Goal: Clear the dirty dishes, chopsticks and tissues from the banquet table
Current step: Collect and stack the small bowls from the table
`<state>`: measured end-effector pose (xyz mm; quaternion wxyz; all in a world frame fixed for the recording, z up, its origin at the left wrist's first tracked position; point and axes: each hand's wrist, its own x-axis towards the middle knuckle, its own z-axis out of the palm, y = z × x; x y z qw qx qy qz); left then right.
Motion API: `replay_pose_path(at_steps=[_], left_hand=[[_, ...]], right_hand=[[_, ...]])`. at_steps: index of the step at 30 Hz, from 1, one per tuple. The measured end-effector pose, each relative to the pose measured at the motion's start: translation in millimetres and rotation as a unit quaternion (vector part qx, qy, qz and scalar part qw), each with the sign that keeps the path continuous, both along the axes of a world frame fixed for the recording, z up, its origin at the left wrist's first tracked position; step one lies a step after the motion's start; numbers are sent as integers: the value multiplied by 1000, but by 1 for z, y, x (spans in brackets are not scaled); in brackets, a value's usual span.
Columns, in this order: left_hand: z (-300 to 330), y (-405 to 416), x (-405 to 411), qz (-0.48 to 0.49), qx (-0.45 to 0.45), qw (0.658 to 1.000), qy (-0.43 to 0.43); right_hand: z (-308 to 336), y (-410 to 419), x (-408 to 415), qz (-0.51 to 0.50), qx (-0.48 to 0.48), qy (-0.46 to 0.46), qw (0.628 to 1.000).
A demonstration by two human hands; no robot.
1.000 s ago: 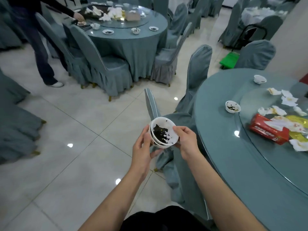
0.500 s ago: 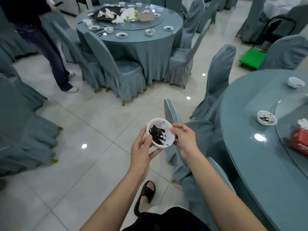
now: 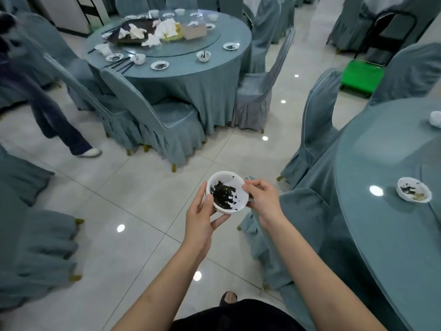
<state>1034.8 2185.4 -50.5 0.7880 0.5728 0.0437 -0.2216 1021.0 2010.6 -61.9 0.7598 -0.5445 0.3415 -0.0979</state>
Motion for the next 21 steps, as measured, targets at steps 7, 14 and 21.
replay_pose_path(at_steps=[7, 14, 21], left_hand=[[-11, -26, 80, -77, 5, 997, 4], [-11, -50, 191, -154, -4, 988, -9], [7, -77, 308, -235, -21, 972, -4]], right_hand=[[4, -21, 57, -73, -18, 8, 997], [3, -30, 145, -167, -39, 14, 985], [15, -46, 234, -249, -74, 21, 966]])
